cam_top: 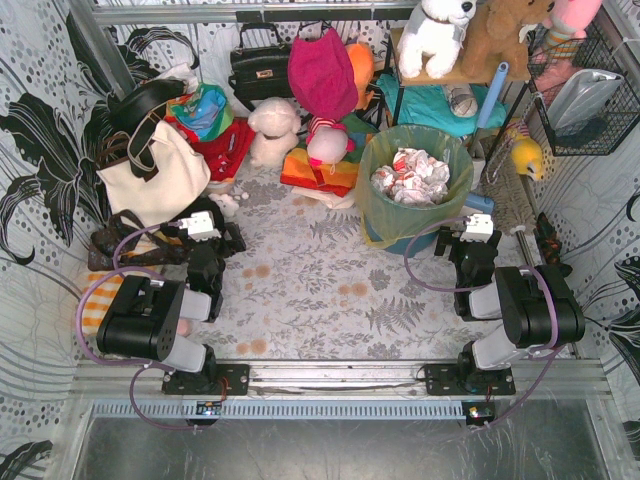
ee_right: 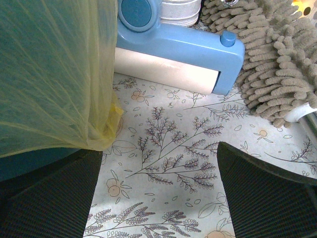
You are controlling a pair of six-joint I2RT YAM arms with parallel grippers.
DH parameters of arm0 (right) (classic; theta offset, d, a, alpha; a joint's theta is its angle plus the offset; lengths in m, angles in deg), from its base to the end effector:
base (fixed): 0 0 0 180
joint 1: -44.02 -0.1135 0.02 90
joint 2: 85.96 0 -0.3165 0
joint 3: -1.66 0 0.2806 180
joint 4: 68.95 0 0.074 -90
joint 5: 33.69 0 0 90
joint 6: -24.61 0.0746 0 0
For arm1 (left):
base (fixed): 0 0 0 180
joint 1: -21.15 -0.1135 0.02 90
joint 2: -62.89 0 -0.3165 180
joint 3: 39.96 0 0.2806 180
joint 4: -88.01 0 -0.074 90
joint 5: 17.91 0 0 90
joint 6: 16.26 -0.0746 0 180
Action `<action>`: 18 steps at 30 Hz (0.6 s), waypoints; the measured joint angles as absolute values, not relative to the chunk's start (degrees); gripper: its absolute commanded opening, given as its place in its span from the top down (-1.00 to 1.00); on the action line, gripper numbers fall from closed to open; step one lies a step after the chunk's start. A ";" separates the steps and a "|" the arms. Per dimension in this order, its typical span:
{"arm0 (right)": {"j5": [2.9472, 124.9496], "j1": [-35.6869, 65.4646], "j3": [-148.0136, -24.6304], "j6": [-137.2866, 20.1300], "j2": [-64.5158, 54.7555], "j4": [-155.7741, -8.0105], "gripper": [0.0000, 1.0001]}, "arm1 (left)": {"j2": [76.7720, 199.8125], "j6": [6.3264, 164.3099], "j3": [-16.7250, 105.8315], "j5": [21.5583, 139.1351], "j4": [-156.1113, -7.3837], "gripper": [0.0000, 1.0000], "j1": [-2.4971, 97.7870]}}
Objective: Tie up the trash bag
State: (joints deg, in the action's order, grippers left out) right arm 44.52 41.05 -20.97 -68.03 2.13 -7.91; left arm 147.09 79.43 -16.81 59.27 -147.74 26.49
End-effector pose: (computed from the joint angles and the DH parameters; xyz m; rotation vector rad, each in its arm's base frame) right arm 0.2730 -0.0011 0.1632 0.0764 1.6471 -0.1651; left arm 0.2703 -0.0086 0.1693 -0.1743 1.6520 0.0400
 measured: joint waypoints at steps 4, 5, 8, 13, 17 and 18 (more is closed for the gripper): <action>44.54 41.05 -20.97 -68.05 2.13 -7.91 -0.93 | 147.09 79.43 -16.81 59.29 -147.74 -0.96 26.49; 44.54 41.05 -20.95 -68.03 2.13 -7.91 -0.93 | 147.09 79.43 -16.81 59.29 -147.72 -0.96 26.49; 44.52 41.05 -20.97 -68.03 2.13 -7.91 -0.93 | 147.09 79.43 -16.81 59.29 -147.72 -0.96 26.49; 44.52 41.05 -20.95 -68.05 2.13 -7.85 -0.93 | 147.09 79.43 -16.81 59.27 -147.72 -0.96 26.49; 44.47 41.05 -20.95 -68.05 2.13 -7.32 -0.93 | 147.09 79.43 -16.81 59.27 -147.72 -0.96 26.49; 44.34 41.05 -20.95 -68.05 2.13 -7.32 -0.94 | 147.09 79.43 -16.81 59.27 -147.74 -0.96 26.49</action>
